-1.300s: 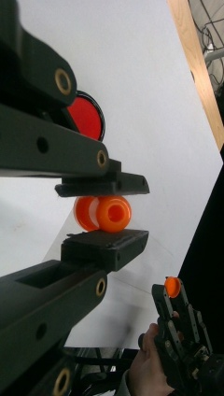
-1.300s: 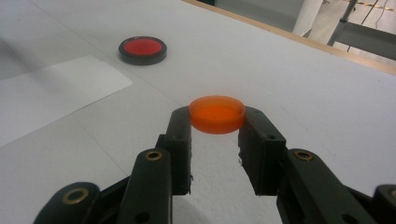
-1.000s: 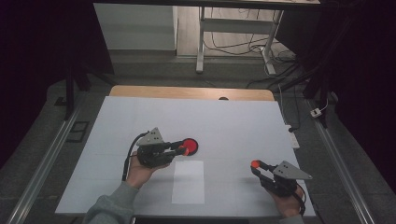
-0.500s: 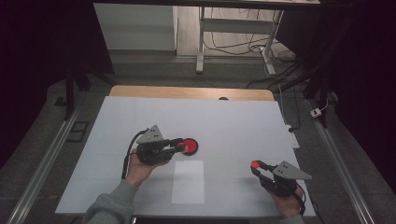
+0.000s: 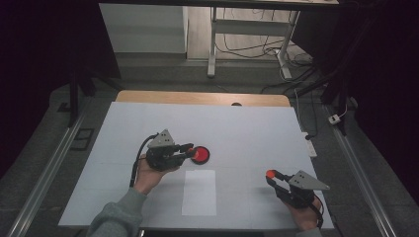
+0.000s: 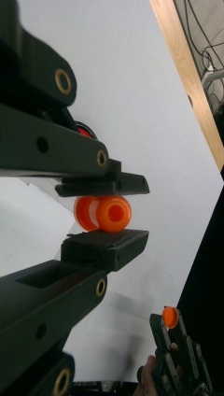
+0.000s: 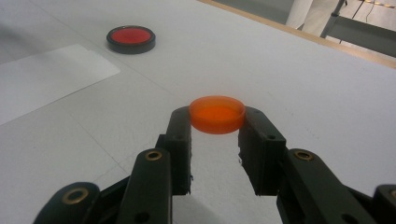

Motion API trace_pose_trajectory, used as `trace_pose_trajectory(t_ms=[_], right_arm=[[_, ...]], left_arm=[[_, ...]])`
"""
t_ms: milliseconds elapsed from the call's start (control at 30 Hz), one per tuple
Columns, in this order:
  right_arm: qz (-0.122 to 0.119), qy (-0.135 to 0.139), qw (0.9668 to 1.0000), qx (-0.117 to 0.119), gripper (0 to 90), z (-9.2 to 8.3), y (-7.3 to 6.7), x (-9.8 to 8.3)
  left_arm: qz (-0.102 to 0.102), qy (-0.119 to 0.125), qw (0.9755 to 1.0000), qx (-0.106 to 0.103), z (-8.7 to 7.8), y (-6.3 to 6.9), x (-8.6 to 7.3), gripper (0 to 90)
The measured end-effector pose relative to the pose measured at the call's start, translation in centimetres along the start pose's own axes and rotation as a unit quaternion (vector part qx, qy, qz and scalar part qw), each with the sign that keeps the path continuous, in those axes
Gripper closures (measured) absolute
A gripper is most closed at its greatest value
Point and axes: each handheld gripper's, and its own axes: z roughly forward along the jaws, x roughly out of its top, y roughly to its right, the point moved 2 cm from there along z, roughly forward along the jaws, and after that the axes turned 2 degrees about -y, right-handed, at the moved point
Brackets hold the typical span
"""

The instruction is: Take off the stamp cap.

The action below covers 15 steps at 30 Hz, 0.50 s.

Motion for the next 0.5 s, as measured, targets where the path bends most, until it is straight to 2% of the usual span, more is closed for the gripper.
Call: trace_pose_trajectory(t_ms=[500], right_arm=[[0.001, -0.002, 1.0000, -0.003, 64.7, 0.0, 0.1, -0.1]], left_arm=[[-0.004, -0.018, 0.9998, 0.005, 1.5, -0.9, 0.0, 72.8]])
